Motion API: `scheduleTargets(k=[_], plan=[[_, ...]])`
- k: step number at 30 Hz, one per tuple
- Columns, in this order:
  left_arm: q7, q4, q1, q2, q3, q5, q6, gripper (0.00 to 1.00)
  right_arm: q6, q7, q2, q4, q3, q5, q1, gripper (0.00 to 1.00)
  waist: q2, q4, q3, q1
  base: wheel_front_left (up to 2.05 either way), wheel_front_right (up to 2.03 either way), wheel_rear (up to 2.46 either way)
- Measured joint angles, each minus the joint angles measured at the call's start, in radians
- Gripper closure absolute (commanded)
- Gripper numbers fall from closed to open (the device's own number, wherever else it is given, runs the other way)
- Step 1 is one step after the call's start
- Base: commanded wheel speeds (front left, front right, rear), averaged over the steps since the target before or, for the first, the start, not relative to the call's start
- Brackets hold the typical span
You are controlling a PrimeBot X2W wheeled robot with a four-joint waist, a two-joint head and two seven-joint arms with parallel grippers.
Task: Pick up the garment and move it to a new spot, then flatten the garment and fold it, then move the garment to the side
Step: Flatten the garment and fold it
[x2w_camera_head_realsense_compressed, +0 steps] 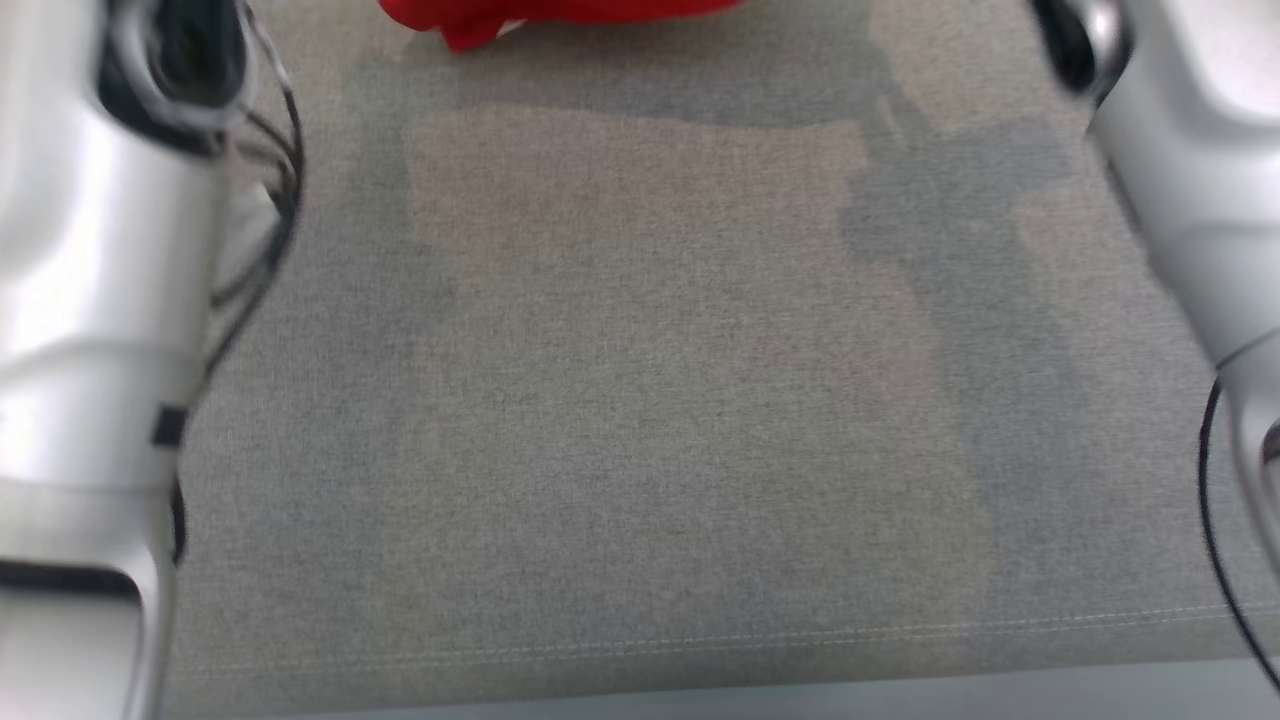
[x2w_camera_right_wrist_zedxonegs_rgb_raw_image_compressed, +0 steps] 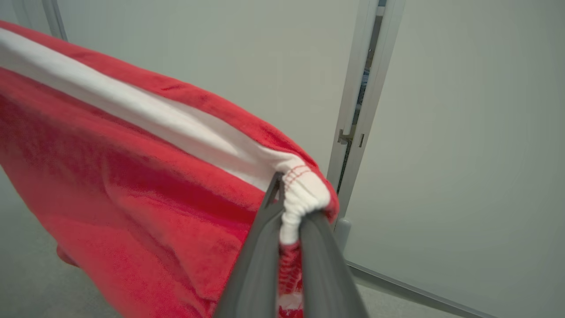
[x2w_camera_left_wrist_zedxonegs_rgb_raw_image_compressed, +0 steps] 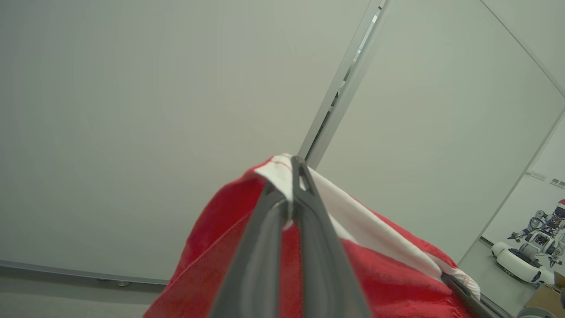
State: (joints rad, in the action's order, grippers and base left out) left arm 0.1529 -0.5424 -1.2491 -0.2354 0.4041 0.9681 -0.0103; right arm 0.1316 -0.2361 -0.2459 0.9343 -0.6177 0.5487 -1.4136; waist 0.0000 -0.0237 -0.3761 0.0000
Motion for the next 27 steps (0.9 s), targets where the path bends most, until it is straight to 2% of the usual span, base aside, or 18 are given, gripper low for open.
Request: scheduleTargets(k=[4, 7, 16, 21, 27], plan=[[0.017, 0.047, 0.181, 0.005, 0.026, 0.027, -0.043, 1.00, 0.000, 0.003, 0.011, 0.003, -0.102, 0.069, 0.137, 1.00, 0.0000, -0.026, -0.038, 0.0001, 0.00, 0.00, 0.00], [0.024, 0.112, 0.323, -0.013, 0.041, 0.037, -0.053, 1.00, 0.000, 0.006, -0.008, -0.051, -0.170, 0.149, 0.215, 1.00, 0.0000, -0.044, -0.047, 0.0001, 0.00, 0.00, 0.00], [0.052, 0.350, 0.673, -0.107, 0.007, 0.096, -0.029, 1.00, 0.000, -0.005, -0.156, -0.313, -0.333, 0.348, 0.425, 1.00, 0.0000, -0.037, -0.007, 0.0000, 0.00, 0.00, 0.00], [0.074, 0.464, 0.899, -0.170, -0.004, 0.105, -0.036, 1.00, 0.000, -0.021, -0.240, -0.476, -0.365, 0.386, 0.563, 1.00, 0.0000, -0.013, 0.044, 0.0000, 0.00, 0.00, 0.00], [0.095, 0.568, 1.145, -0.186, -0.021, 0.120, -0.022, 1.00, 0.000, -0.026, -0.309, -0.576, -0.326, 0.353, 0.758, 1.00, 0.0000, 0.003, 0.108, 0.0000, 0.00, 0.00, 0.00]])
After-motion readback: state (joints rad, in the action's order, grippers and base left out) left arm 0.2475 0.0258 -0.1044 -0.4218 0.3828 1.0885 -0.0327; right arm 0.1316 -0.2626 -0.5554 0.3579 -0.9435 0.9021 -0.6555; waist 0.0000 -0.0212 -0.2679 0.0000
